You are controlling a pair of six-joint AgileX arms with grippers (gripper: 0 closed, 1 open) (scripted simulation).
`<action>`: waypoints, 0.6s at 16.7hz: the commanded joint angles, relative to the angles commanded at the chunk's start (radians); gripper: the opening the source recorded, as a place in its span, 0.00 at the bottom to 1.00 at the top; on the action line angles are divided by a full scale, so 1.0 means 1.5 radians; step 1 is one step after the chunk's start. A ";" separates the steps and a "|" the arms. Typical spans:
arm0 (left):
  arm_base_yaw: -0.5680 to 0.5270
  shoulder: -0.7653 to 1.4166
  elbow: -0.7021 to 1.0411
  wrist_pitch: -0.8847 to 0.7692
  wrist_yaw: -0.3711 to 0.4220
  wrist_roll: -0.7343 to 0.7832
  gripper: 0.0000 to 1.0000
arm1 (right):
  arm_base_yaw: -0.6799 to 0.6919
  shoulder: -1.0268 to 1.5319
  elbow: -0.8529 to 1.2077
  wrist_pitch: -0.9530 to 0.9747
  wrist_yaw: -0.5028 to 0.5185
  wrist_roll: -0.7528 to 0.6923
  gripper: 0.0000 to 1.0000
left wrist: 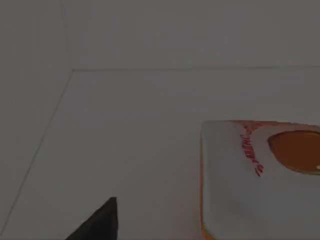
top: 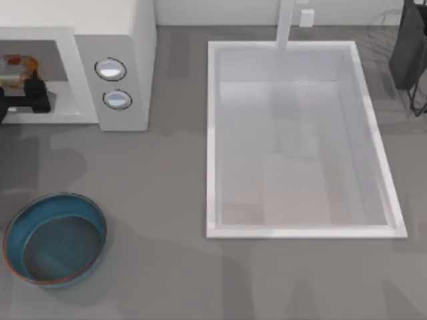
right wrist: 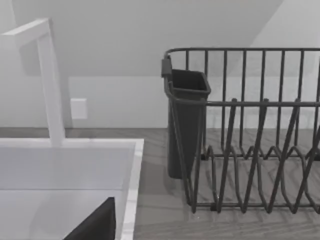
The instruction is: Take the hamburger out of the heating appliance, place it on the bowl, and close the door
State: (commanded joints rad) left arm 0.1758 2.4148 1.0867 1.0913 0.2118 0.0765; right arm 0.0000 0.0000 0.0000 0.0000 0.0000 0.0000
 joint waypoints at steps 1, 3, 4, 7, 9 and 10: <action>-0.001 0.017 0.022 -0.014 -0.001 0.000 1.00 | 0.000 0.000 0.000 0.000 0.000 0.000 1.00; -0.006 0.061 0.088 -0.052 -0.005 -0.002 1.00 | 0.000 0.000 0.000 0.000 0.000 0.000 1.00; -0.008 0.086 0.131 -0.075 -0.007 -0.003 1.00 | 0.000 0.000 0.000 0.000 0.000 0.000 1.00; -0.017 0.167 0.290 -0.154 -0.015 -0.006 1.00 | 0.000 0.000 0.000 0.000 0.000 0.000 1.00; -0.023 0.218 0.392 -0.209 -0.021 -0.008 1.00 | 0.000 0.000 0.000 0.000 0.000 0.000 1.00; -0.026 0.240 0.435 -0.235 -0.023 -0.009 1.00 | 0.000 0.000 0.000 0.000 0.000 0.000 1.00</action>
State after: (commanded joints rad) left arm 0.1373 2.7750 1.7387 0.7392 0.1766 0.0635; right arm 0.0000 0.0000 0.0000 0.0000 0.0000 0.0000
